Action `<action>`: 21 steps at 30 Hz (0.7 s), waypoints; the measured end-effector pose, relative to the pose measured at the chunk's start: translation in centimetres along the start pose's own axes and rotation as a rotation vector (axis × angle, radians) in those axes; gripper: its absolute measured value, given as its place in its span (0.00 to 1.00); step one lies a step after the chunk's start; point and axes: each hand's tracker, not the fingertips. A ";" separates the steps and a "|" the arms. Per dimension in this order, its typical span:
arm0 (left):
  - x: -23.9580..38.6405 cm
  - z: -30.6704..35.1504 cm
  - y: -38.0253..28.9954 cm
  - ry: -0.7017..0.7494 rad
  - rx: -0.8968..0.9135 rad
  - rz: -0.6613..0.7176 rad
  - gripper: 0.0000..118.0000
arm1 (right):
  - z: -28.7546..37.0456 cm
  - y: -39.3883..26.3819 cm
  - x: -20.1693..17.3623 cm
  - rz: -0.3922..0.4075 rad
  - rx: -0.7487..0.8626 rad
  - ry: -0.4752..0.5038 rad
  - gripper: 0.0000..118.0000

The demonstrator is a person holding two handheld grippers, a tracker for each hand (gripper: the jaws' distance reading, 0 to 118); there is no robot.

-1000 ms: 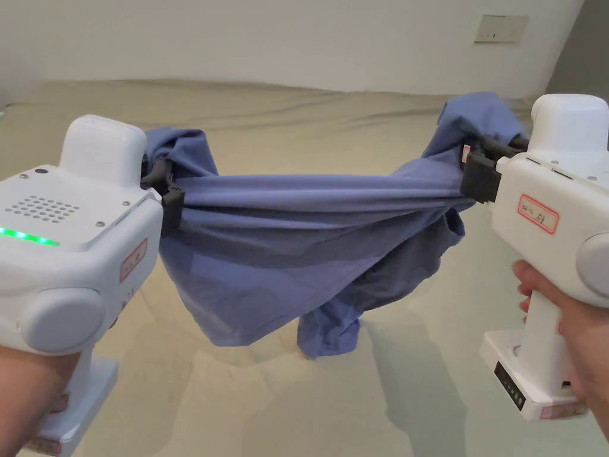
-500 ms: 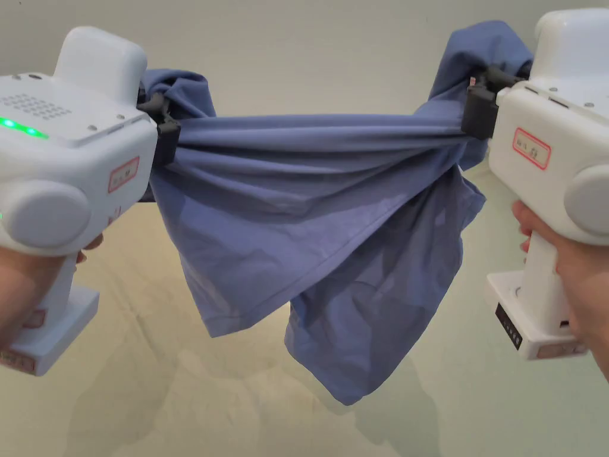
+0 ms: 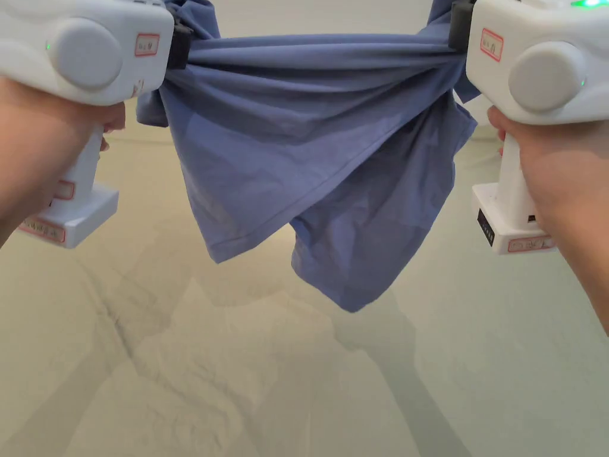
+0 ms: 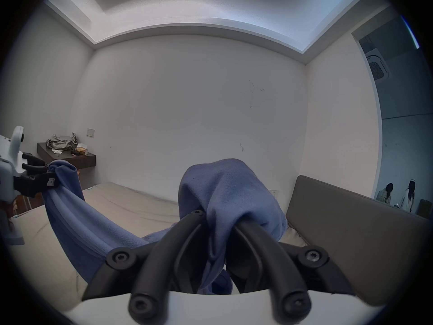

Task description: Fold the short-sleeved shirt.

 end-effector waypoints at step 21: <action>7.3 -4.0 -29.4 -0.165 -0.620 -0.049 0.07 | 5.0 -32.3 -6.4 -0.093 -0.705 0.185 0.09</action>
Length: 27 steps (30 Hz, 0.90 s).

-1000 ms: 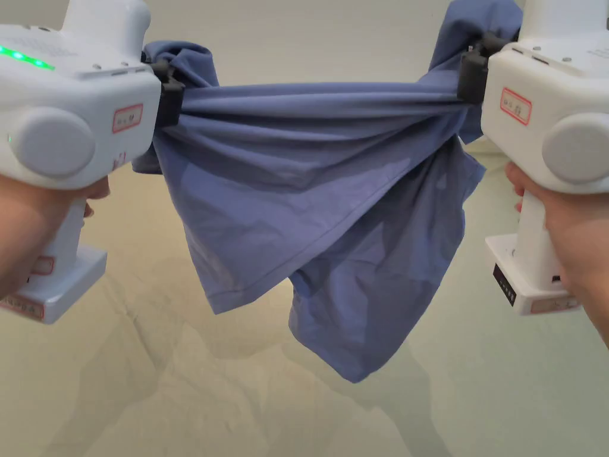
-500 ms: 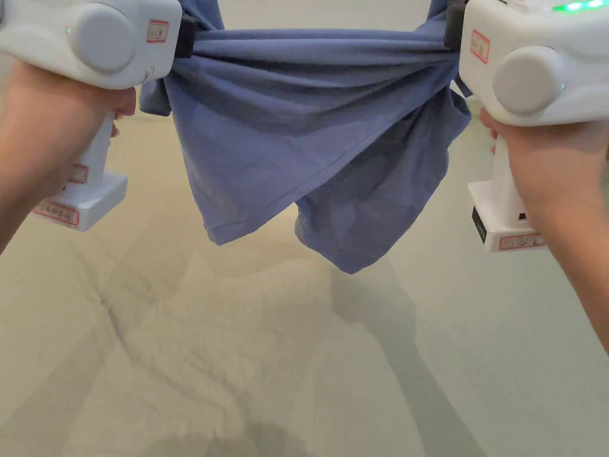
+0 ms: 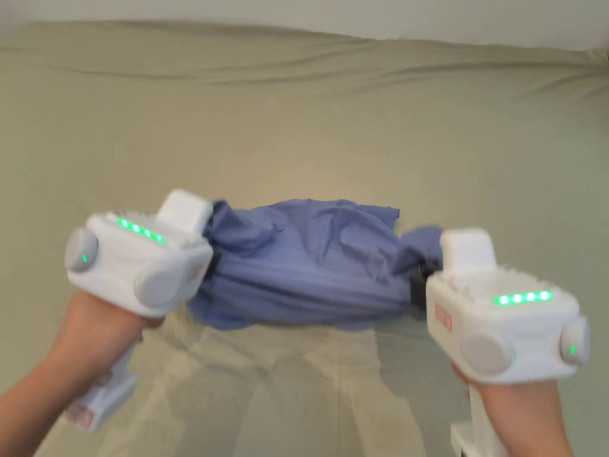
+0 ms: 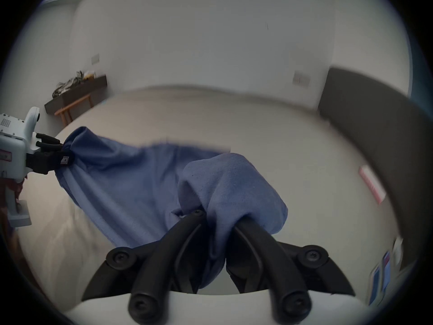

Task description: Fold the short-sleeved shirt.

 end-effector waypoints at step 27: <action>9.6 11.7 -20.1 -0.008 -0.168 0.029 0.08 | 14.1 -17.7 -0.5 -0.171 -0.320 0.048 0.09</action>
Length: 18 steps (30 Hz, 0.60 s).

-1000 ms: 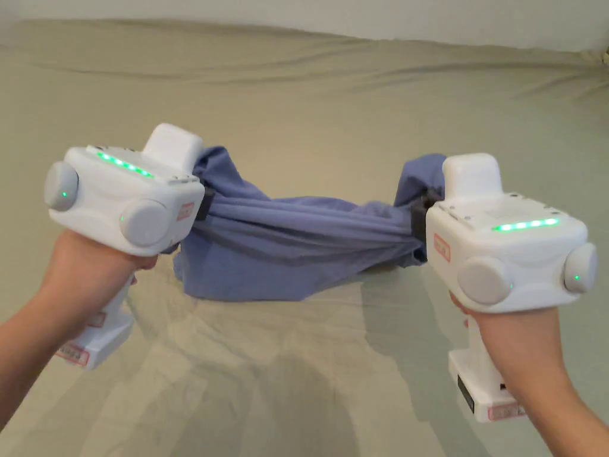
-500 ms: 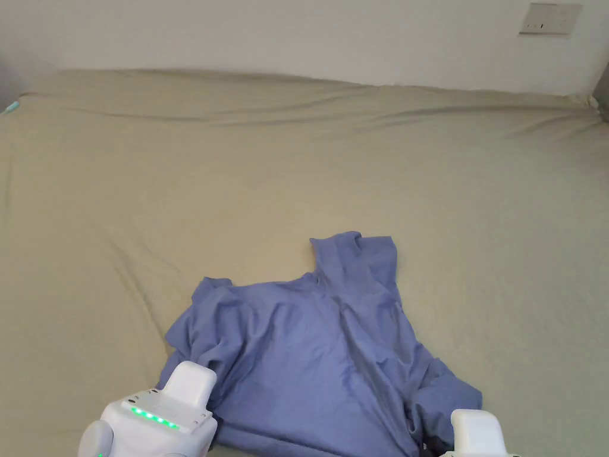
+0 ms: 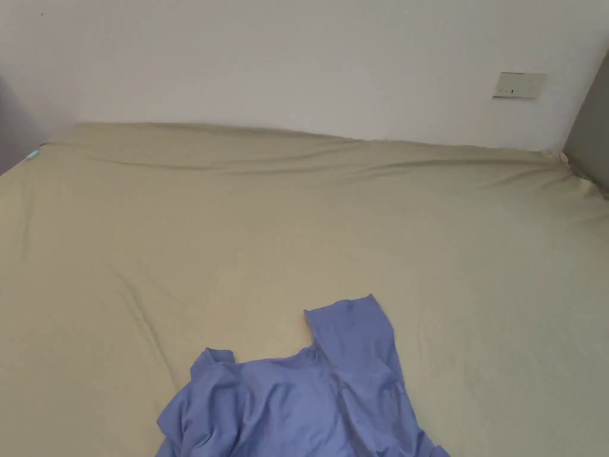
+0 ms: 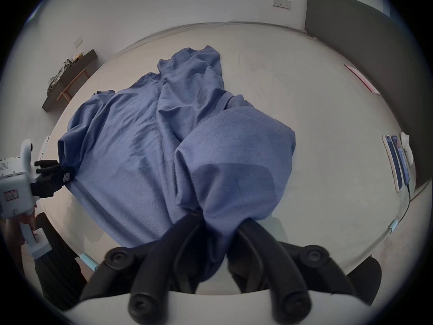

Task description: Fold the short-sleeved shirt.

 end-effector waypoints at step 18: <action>-5.5 22.4 10.5 0.210 0.809 0.265 0.95 | 20.5 14.0 -5.3 0.227 0.770 -0.048 0.74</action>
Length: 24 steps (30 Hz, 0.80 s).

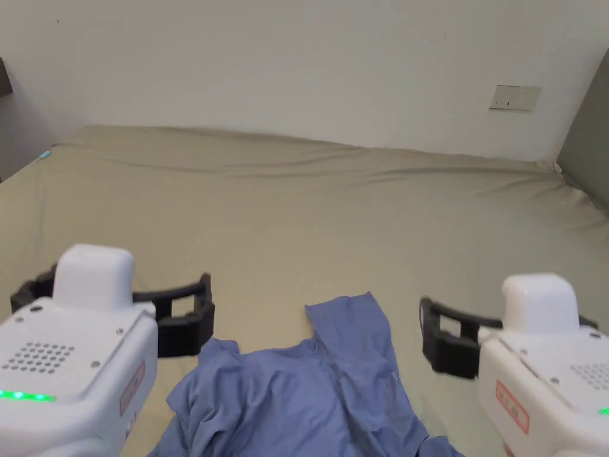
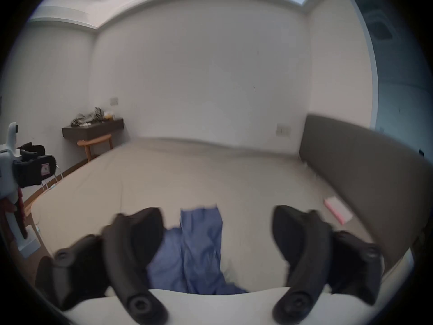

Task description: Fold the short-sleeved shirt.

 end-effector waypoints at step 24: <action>2.6 -5.9 -2.4 -0.006 -0.133 -0.050 0.00 | -5.2 0.2 -6.6 0.128 0.051 0.053 0.00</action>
